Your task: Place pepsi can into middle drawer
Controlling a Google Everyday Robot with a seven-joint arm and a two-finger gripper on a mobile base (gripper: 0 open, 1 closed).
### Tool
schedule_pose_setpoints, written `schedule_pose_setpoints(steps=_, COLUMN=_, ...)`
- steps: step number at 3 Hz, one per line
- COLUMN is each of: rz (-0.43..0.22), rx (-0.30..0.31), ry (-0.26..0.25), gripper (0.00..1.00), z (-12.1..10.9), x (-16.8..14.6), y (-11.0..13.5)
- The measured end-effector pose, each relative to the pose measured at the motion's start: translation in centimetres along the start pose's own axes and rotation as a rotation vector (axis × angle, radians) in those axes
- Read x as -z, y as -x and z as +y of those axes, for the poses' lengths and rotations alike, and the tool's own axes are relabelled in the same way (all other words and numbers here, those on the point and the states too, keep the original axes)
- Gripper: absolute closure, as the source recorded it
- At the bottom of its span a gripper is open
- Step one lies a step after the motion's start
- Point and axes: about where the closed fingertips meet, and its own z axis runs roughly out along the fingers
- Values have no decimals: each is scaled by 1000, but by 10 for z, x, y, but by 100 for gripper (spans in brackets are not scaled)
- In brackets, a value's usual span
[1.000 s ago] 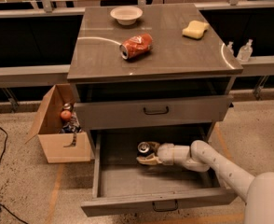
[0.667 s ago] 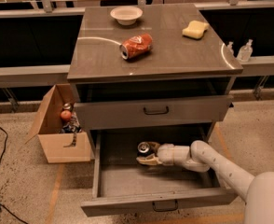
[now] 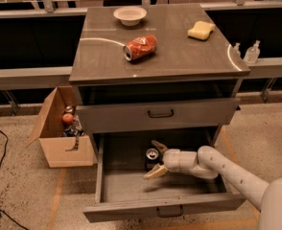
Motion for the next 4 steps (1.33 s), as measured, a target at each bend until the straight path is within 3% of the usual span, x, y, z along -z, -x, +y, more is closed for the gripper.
schedule_pose_setpoints(steps=1, rz=10, rx=-8, ry=-108, gripper=1, z=-1, x=38, y=24)
schedule_pose_setpoints(steps=2, rz=36, rx=-19, ry=-237, gripper=22, z=-3, x=87, y=32)
schedule_pose_setpoints(steps=3, rz=115, rx=-20, ry=-351, gripper=46, z=-4, x=139, y=41)
schedule_pose_setpoints(steps=4, rz=119, rx=-10, ry=-354, gripper=45, z=-6, x=139, y=46)
